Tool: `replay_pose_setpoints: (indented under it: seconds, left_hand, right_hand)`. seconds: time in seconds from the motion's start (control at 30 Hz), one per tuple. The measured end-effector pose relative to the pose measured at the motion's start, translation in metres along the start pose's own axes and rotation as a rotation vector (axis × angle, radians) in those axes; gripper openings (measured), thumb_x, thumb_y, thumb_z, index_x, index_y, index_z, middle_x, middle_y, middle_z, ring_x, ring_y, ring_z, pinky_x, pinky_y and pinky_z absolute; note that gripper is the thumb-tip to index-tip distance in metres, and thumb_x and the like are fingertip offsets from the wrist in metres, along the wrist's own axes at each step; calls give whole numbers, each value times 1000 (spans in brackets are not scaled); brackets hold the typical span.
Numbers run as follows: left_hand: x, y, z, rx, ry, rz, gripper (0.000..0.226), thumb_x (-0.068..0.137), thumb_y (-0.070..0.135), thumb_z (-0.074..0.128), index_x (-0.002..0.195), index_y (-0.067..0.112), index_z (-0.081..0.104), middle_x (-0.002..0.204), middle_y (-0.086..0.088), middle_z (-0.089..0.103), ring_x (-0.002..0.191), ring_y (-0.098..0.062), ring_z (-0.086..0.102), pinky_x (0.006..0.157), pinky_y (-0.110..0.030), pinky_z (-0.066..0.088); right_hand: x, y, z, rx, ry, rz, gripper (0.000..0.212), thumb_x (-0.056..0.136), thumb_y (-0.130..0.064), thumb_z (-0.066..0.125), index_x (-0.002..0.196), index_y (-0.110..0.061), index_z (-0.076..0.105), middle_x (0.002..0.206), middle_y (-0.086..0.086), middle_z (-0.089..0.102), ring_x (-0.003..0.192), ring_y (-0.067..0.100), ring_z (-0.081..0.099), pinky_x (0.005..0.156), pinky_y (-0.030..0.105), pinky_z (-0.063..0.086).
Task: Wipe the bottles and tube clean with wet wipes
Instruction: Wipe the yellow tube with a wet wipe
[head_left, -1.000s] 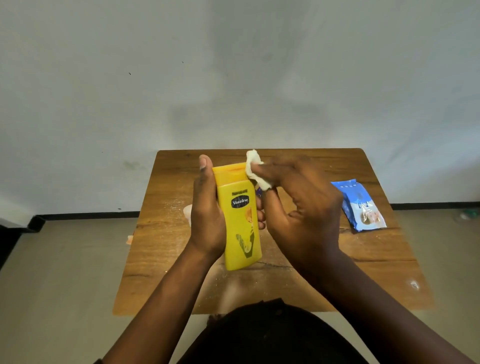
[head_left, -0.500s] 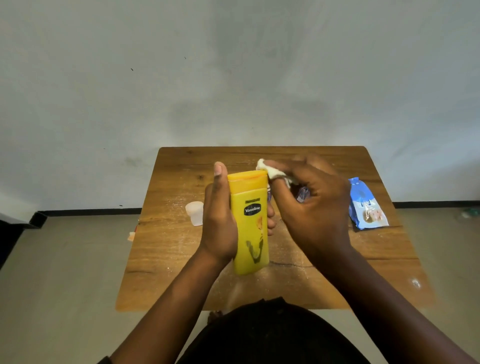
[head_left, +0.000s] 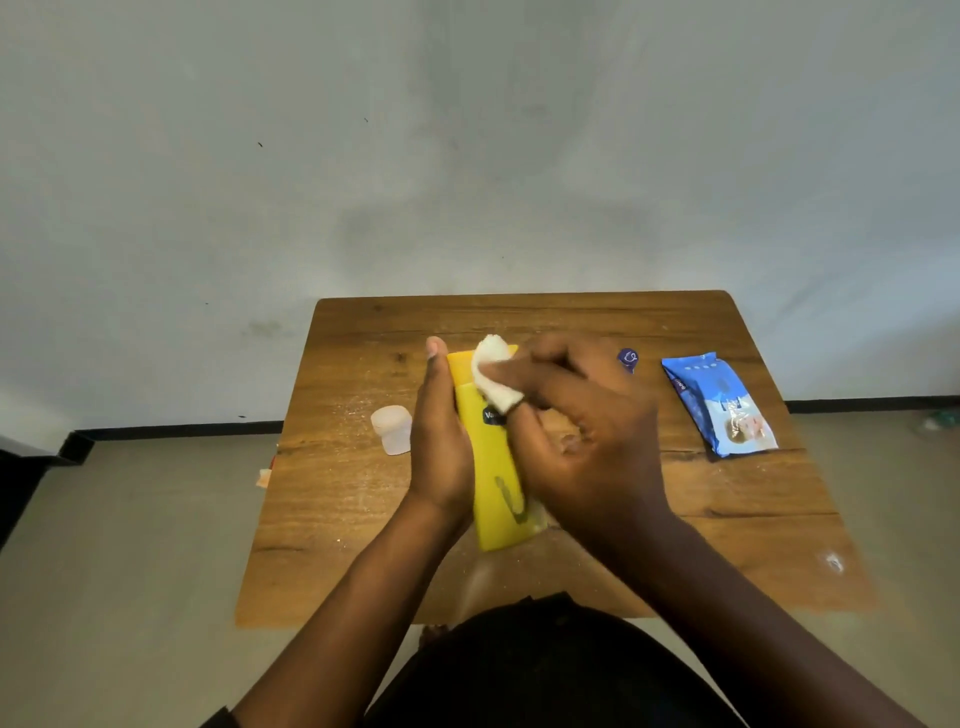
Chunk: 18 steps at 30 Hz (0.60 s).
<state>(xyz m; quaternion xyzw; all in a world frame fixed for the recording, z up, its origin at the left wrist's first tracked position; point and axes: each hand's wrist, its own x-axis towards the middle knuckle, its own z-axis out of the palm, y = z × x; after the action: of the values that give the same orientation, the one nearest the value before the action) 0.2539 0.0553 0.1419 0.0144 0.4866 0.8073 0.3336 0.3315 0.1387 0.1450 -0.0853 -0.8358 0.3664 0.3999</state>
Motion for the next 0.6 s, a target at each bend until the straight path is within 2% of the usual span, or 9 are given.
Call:
replay_pose_setpoints:
  seconds: [0.03, 0.1, 0.17, 0.27, 0.33, 0.4, 0.53, 0.6]
  left_hand:
    - [3, 3, -4, 10, -5, -4, 80, 109, 52, 23, 61, 15, 76, 58, -3, 67, 53, -12, 66, 51, -19, 52]
    - [10, 9, -12, 29, -19, 29, 82, 106, 60, 20, 77, 8, 77, 63, -11, 66, 55, -19, 62, 53, -24, 51]
    - [11, 12, -17, 44, -2, 46, 82, 105, 61, 20, 81, 7, 75, 66, -14, 65, 55, -21, 60, 55, -28, 50]
    - [8, 5, -13, 66, 28, 23, 73, 107, 56, 27, 72, 12, 74, 66, -7, 67, 59, -16, 64, 58, -25, 53]
    - [3, 0, -4, 84, 13, 29, 65, 109, 47, 31, 70, 17, 74, 63, -3, 67, 59, -12, 67, 55, -20, 54]
    - [2, -3, 0, 105, 9, 44, 61, 111, 42, 30, 78, 15, 74, 64, -2, 70, 60, -9, 70, 55, -19, 55]
    - [11, 13, -11, -1, 47, 21, 73, 109, 52, 27, 69, 10, 72, 61, -5, 65, 55, -13, 66, 52, -20, 53]
    - [17, 23, -21, -3, 62, 31, 78, 107, 59, 20, 81, 2, 68, 63, -12, 62, 55, -19, 60, 52, -23, 51]
  right_hand:
    - [-8, -2, 1, -19, -62, -41, 29, 83, 7, 70, 107, -6, 81, 100, 7, 69, 92, 22, 66, 75, 40, 53]
    - [-25, -4, 0, -55, -199, -114, 24, 87, -3, 70, 108, -8, 80, 101, 6, 70, 93, 18, 64, 76, 35, 51]
    - [-31, -4, -4, -63, -270, -138, 22, 90, -8, 70, 109, -11, 80, 102, 4, 70, 93, 17, 64, 75, 33, 52]
    - [-14, -3, -2, -89, -160, -135, 25, 84, 3, 73, 105, -8, 81, 97, 7, 70, 88, 20, 64, 82, 31, 54]
    - [7, -4, 1, -89, -33, -79, 27, 83, 6, 71, 104, -6, 81, 94, 8, 69, 84, 22, 64, 72, 37, 53]
    - [23, -6, 4, -87, 4, -67, 27, 84, 5, 69, 105, -6, 81, 94, 8, 68, 84, 21, 63, 67, 38, 51]
    - [4, -11, 11, -120, -155, -155, 26, 83, 3, 72, 106, -6, 80, 98, 7, 68, 91, 21, 62, 76, 29, 47]
    - [-14, -13, 11, -93, -273, -142, 28, 85, -2, 70, 111, -7, 78, 102, 6, 68, 94, 19, 62, 78, 29, 48]
